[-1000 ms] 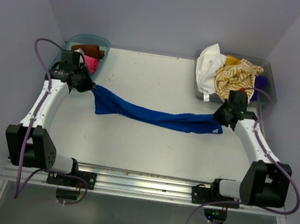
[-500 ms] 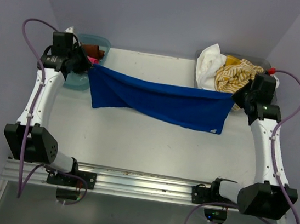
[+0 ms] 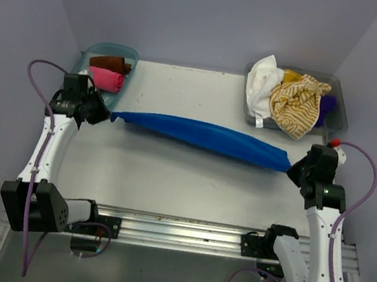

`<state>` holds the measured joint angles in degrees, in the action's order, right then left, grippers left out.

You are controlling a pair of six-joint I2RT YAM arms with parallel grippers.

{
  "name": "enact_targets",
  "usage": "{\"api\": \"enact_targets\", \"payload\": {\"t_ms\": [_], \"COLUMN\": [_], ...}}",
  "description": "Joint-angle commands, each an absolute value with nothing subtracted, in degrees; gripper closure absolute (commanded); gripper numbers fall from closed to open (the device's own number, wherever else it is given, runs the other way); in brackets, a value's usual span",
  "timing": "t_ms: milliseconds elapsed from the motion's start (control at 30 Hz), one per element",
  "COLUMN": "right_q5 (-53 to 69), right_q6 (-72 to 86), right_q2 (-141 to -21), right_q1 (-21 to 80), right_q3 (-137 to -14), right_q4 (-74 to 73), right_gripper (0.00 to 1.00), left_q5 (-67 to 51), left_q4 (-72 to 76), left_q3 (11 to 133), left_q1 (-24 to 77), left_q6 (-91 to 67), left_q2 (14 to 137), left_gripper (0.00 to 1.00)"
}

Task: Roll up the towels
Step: Flatten the towel

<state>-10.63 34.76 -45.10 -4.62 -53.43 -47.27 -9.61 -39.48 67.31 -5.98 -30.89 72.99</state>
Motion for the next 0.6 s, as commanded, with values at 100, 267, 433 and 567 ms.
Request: {"api": "enact_targets", "payload": {"t_ms": [100,267,433,567], "right_q5": [-5.46,-2.11,-0.26,-0.18], "right_q6": [43.84,45.00,45.70,44.30], "right_q2": [-37.36,-42.61,-44.21,-45.26], "right_q1": [-4.92,-4.92,-4.92,-4.92], "right_q3": [-42.36,-44.29,-44.03,-43.59], "right_q4": [-57.91,-54.94,-50.45,-49.13], "right_gripper": [0.95,0.48,0.42,0.41], "left_q5": [-8.35,-10.90,-7.39,-1.34], "left_q4": [-38.94,-39.11,-40.78,-43.06], "left_q3": [52.84,49.04,50.01,48.78], "left_q1": [-6.68,-6.59,-6.59,-6.59], "left_q6": [-31.81,-31.64,-32.08,-34.09], "left_q2": [66.71,68.37,68.38,67.59], "left_gripper": [1.00,0.35,0.30,0.33]}}
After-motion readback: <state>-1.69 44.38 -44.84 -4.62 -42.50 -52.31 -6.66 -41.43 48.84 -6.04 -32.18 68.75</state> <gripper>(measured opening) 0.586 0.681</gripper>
